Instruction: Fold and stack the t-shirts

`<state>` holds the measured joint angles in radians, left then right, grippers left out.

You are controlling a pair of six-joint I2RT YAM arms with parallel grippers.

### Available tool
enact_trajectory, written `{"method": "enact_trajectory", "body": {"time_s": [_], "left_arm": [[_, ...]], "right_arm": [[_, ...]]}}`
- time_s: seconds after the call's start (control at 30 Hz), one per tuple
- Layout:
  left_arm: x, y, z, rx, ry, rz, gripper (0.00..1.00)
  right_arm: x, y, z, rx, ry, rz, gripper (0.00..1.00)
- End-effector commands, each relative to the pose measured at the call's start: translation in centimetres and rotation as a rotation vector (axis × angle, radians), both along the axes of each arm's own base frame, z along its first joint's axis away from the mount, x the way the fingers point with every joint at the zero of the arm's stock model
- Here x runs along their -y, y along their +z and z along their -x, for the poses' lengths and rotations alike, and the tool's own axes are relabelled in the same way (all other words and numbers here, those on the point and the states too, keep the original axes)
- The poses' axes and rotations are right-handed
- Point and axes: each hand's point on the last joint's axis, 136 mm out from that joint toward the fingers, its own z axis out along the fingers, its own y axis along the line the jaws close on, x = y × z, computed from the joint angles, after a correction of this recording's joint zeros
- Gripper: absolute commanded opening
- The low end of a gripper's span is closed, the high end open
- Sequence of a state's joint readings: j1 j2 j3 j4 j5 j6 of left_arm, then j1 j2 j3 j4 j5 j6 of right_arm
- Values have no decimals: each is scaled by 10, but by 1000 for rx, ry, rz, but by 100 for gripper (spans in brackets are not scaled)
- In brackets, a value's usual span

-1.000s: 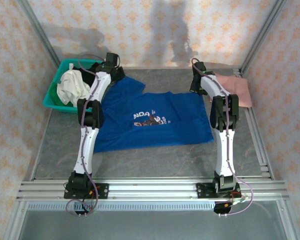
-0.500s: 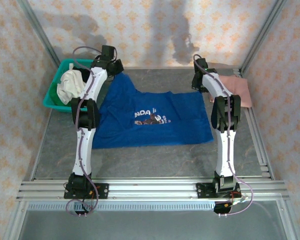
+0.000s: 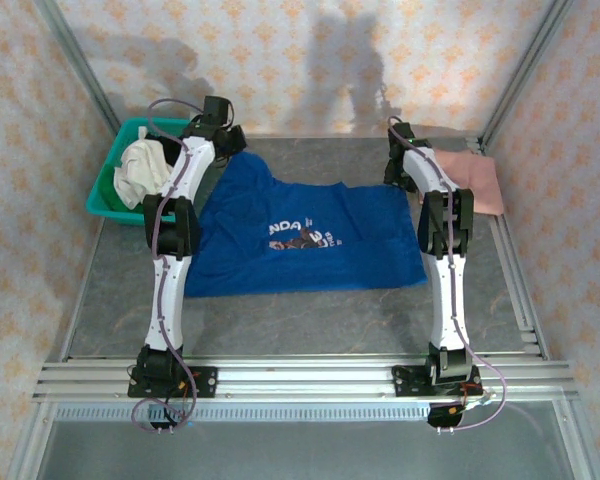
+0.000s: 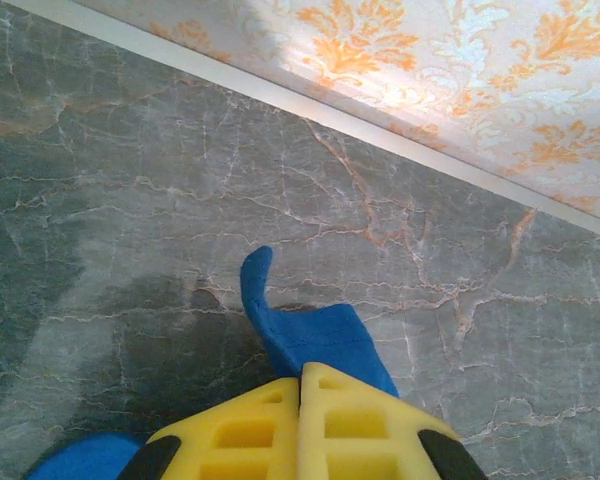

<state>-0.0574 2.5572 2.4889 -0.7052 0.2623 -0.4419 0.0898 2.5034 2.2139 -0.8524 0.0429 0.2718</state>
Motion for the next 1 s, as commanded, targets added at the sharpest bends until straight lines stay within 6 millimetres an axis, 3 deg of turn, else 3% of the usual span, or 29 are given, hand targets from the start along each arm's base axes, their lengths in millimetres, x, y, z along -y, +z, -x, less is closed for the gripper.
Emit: {"method": "enact_trajectory", "body": {"time_s": [0.0, 0.2, 0.27, 0.47, 0.8, 0.93, 0.97], "left_arm": [[-4, 39, 7, 43, -26, 0, 0], [0, 73, 17, 73, -52, 18, 0], [3, 87, 23, 86, -68, 27, 0], [1, 112, 53, 89, -78, 14, 0], [4, 131, 103, 106, -116, 22, 0], [5, 139, 144, 115, -128, 30, 0], [3, 134, 158, 104, -124, 26, 0]], "right_arm": [[2, -3, 1, -25, -16, -20, 39], [5, 22, -3, 9, -15, -17, 5], [7, 36, -2, 28, -11, -8, 0], [9, 71, 12, 103, -16, -43, 0], [7, 96, 38, 168, -1, -74, 0], [6, 109, 56, 179, 15, -79, 0], [5, 108, 61, 185, 19, -87, 0]]}}
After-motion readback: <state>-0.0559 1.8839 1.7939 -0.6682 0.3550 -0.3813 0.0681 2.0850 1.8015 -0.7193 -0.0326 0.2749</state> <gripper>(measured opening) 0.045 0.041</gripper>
